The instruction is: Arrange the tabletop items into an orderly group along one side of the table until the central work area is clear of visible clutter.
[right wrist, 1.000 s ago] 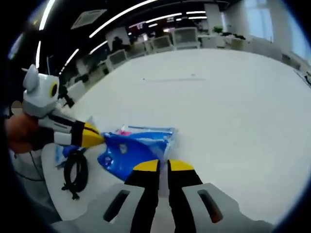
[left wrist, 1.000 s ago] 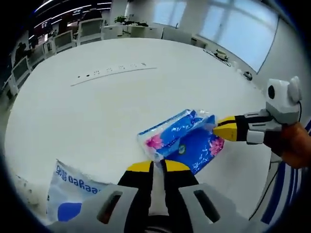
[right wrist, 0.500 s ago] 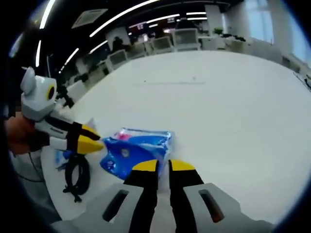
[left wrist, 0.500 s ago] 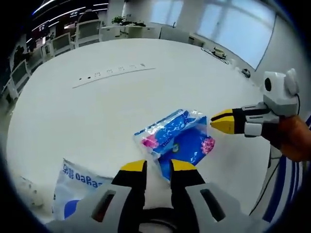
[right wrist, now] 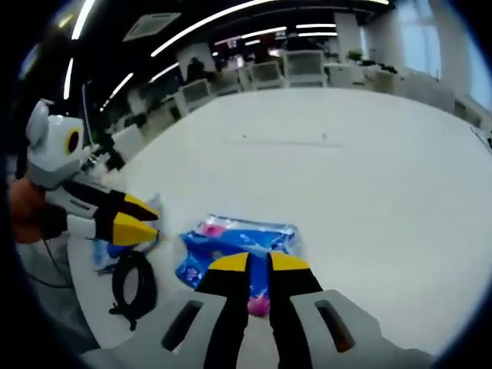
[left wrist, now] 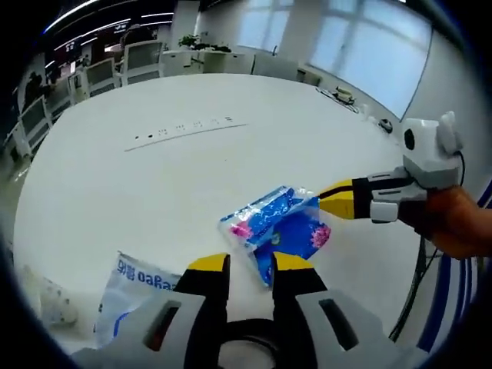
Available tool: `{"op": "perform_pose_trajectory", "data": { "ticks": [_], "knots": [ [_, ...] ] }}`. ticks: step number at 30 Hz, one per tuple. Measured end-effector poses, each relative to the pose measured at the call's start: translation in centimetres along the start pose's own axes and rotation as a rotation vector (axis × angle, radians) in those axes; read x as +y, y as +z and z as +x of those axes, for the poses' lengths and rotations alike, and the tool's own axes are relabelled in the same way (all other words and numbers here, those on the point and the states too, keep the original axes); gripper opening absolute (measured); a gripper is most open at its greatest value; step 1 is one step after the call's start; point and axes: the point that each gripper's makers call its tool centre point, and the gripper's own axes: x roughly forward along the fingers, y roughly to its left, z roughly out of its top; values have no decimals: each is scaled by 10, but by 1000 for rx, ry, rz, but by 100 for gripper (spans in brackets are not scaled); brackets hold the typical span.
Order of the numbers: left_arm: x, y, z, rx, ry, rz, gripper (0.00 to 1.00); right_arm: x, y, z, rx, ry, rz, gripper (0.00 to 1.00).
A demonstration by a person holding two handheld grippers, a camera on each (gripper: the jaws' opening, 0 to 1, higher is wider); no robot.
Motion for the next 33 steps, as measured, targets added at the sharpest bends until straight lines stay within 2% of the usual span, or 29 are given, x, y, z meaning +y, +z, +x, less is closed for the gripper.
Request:
{"op": "perform_pose_trajectory", "data": {
  "ticks": [3,11,13,15,24,33],
  "knots": [
    [7,-3,-8,-8,10,-7,18,9,4,4,0,15,-16,6],
    [41,-15,-31,-30,65,-69,19,38,12,18,6,63,-50,6],
    [50,-19,-38,-39,85,-90,18,45,13,22,10,76,-62,6],
    [59,-22,-46,-61,112,-153,18,50,13,24,11,82,-70,6],
    [85,-48,-73,-89,164,-234,19,84,14,38,36,163,-114,8],
    [112,-84,-103,-88,242,-321,20,125,4,54,93,265,-183,14]
  ]
}}
